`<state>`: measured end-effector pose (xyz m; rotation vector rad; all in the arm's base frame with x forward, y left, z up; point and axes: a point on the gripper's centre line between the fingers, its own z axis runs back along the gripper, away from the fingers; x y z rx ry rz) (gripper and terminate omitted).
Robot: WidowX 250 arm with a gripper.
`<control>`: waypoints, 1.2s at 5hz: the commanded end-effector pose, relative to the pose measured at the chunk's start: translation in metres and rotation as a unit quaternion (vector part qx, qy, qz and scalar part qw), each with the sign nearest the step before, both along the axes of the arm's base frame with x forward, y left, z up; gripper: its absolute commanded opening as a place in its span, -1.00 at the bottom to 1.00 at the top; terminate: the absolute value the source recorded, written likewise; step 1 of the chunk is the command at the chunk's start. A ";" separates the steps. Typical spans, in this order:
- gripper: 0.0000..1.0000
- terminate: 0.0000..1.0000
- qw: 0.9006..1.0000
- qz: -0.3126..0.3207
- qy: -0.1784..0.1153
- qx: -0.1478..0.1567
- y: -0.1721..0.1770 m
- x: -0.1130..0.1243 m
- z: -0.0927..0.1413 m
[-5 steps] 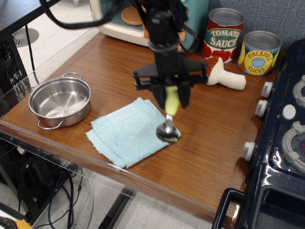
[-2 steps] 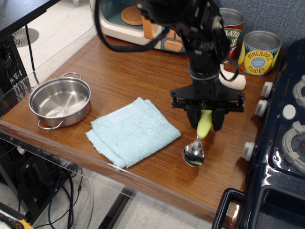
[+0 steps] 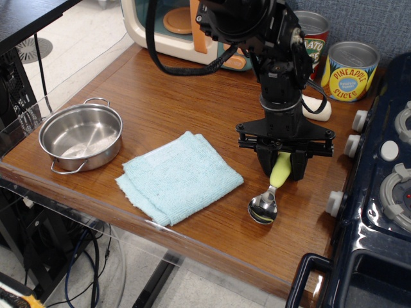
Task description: PICK UP THE SPOON AND PUT ANOTHER SIDE OF THE TABLE
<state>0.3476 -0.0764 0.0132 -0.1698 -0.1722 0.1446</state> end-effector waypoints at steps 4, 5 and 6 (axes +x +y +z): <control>1.00 -1.00 0.997 0.028 -0.067 -0.040 0.036 -0.004 0.072; 1.00 -1.00 0.993 0.025 -0.097 -0.065 0.047 -0.012 0.094; 1.00 -1.00 0.993 0.025 -0.097 -0.065 0.047 -0.012 0.094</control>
